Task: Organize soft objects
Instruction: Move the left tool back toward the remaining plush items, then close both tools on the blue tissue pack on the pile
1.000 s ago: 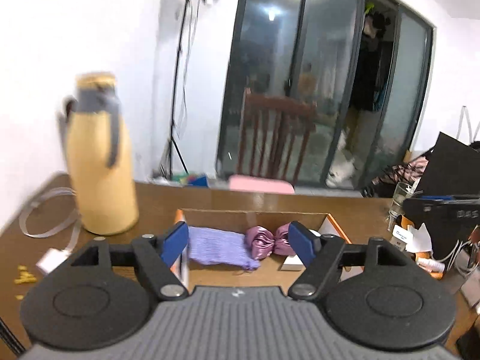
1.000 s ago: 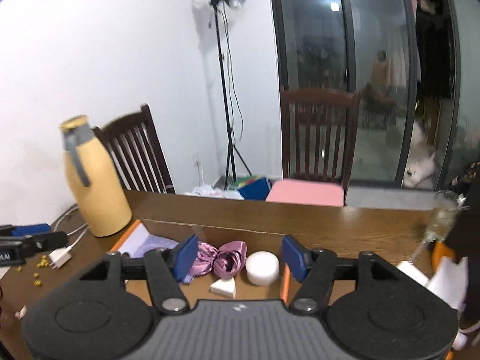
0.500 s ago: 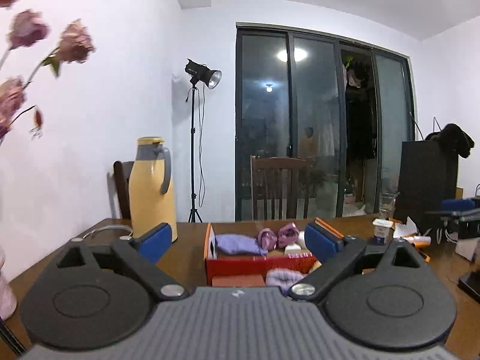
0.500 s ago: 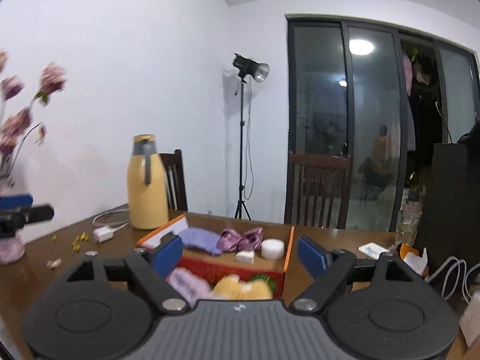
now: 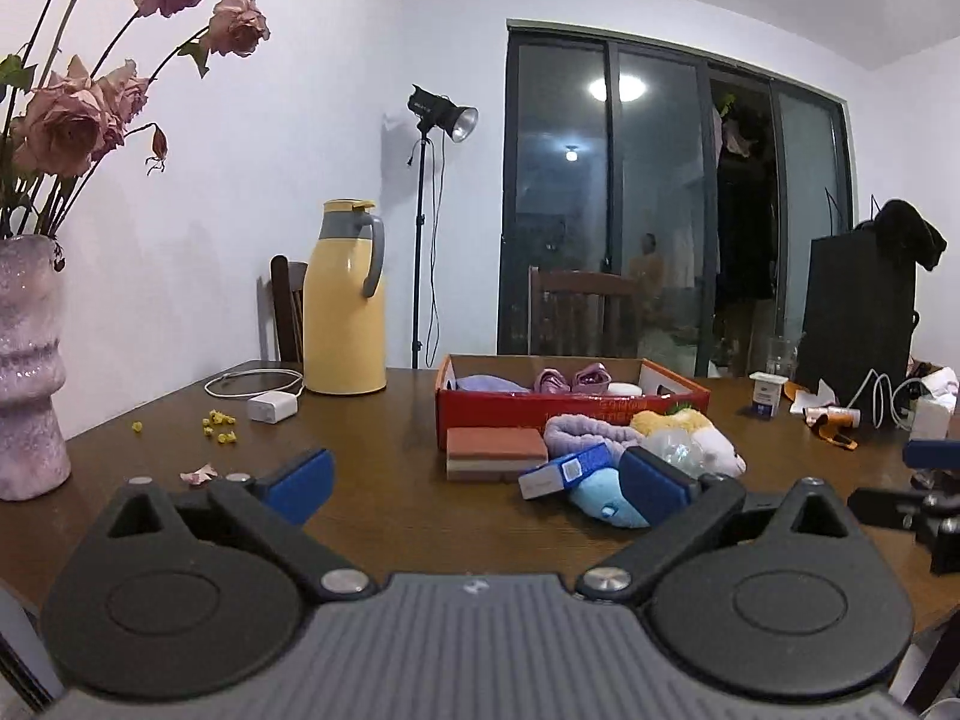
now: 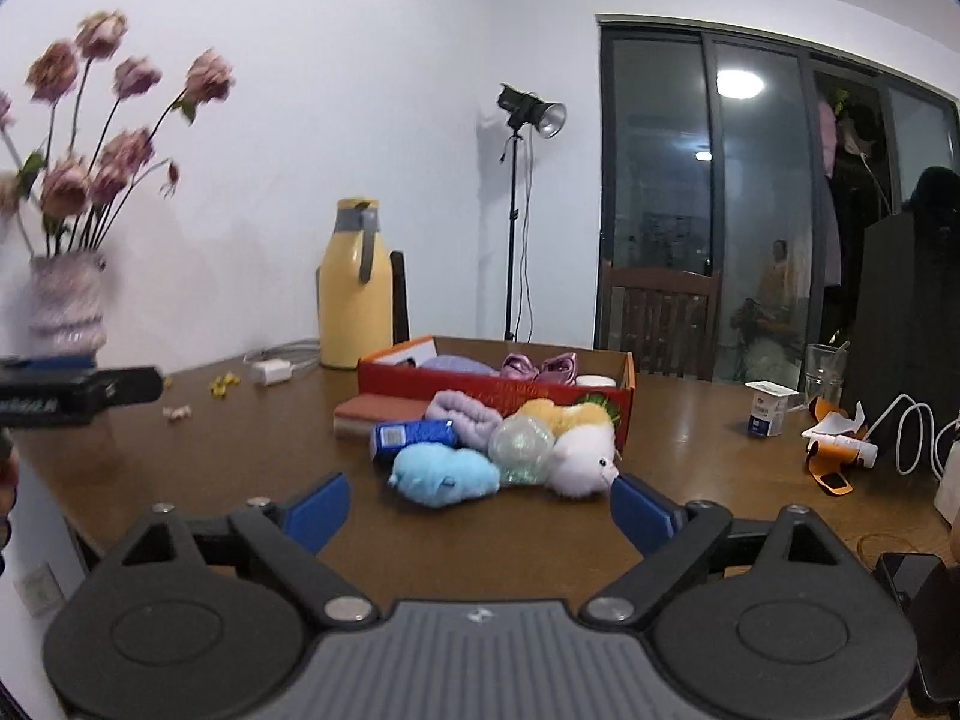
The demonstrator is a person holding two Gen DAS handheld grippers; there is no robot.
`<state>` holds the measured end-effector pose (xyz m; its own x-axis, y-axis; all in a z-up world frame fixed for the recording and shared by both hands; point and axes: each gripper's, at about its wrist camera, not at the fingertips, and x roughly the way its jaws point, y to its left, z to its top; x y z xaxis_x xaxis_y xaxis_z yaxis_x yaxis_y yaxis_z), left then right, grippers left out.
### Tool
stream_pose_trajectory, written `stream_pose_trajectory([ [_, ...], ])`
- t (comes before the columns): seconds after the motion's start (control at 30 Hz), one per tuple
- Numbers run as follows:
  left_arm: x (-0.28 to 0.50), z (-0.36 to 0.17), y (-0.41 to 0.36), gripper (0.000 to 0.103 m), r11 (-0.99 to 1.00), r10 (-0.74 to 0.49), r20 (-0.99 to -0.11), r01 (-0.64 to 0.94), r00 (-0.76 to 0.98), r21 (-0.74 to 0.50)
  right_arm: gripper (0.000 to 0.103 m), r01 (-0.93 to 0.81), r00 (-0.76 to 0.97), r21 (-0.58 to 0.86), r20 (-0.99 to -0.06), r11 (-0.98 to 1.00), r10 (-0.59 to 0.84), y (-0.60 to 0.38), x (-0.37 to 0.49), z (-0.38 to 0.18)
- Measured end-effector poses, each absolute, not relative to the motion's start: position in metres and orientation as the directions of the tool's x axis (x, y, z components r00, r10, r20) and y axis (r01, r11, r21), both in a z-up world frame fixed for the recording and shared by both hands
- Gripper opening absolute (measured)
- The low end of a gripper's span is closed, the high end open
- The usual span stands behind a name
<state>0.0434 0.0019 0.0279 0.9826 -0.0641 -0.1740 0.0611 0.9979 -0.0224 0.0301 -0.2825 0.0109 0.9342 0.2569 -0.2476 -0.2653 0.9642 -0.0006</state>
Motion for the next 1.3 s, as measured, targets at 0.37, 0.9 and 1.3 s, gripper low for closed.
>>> stream_pose_trajectory([
  [0.37,0.063,0.011,-0.002,0.103,0.997,-0.069,-0.246,0.063,0.967,-0.036,0.094,-0.236,0.926,0.038,-0.296,0.971,0.236,-0.287,0.051,-0.007],
  [0.9,0.147,-0.008,-0.028,0.103,0.992,-0.122,-0.381,0.104,0.917,-0.068,0.090,-0.179,0.893,0.168,-0.387,0.970,0.231,-0.307,0.142,-0.018],
  [1.3,0.259,-0.013,-0.036,0.103,0.972,-0.224,-0.454,0.163,0.862,-0.168,0.073,-0.257,0.866,0.101,-0.417,0.961,0.275,-0.278,0.248,-0.004],
])
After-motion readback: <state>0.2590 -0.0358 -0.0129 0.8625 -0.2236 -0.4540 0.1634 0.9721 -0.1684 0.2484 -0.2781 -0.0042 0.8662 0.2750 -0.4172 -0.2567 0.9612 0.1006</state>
